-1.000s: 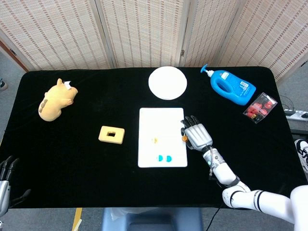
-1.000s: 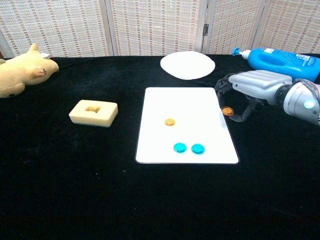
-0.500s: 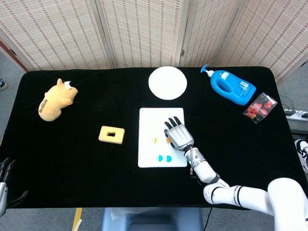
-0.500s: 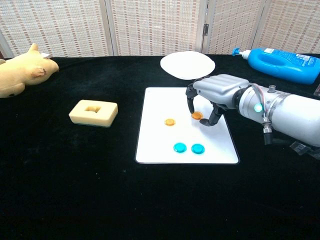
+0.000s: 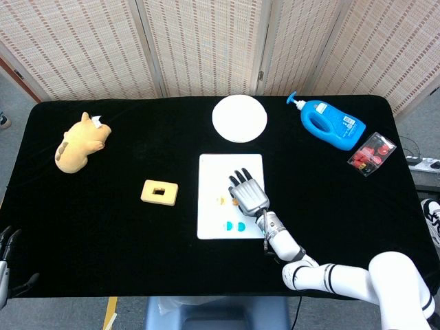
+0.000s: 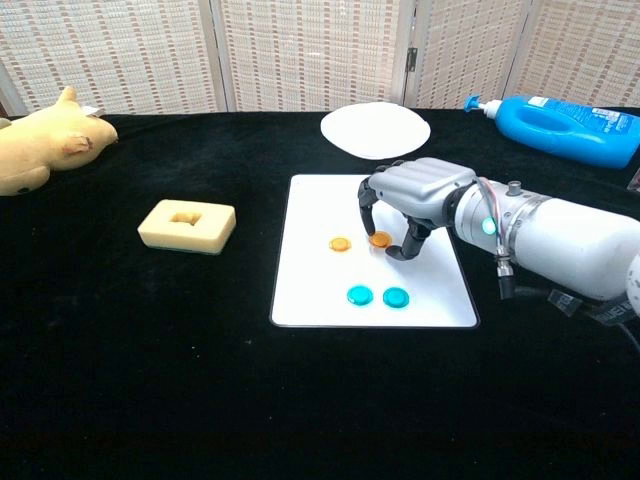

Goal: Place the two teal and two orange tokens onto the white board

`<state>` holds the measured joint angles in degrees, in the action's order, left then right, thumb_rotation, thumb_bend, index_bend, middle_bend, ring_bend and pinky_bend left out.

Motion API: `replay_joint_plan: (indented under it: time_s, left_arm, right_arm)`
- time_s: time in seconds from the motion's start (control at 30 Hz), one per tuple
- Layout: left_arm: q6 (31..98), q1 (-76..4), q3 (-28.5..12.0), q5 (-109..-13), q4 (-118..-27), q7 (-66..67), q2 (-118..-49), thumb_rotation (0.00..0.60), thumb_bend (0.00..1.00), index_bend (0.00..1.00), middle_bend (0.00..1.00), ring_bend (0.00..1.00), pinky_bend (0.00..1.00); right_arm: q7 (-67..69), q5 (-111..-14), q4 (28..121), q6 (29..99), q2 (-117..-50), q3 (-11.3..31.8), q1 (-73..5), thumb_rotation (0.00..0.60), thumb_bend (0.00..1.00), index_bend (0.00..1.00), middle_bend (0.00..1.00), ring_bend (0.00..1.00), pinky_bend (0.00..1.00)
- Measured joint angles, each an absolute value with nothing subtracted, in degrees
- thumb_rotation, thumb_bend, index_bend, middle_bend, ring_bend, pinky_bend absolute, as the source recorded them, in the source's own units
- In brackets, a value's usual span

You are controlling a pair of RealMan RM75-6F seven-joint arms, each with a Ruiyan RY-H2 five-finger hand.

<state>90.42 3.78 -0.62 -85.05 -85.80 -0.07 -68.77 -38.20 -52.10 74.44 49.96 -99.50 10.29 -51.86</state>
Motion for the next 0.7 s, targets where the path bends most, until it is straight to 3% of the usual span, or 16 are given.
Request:
replay_joint_plan:
  time_s: [0.43, 0.7]
  left_arm:
    - [90.23, 3.73, -0.73, -84.89, -85.94, 0.15, -68.75, 0.6, 0.21, 0.0, 0.0, 0.01, 0.0]
    - [90.07, 3.8, -0.72, -84.7, -85.62, -0.06, -68.82, 0.6, 0.21, 0.0, 0.0, 0.01, 0.0]
  right_arm:
    - [-37.16, -52.44, 72.66, 49.97, -100.23, 10.15, -52.52, 0.6, 0.42, 0.43, 0.16, 0.03, 0.0]
    - [-35.9, -53.06, 72.8, 50.23, -100.25, 10.06, -52.42, 0.6, 0.42, 0.26, 0.16, 0.04, 0.0]
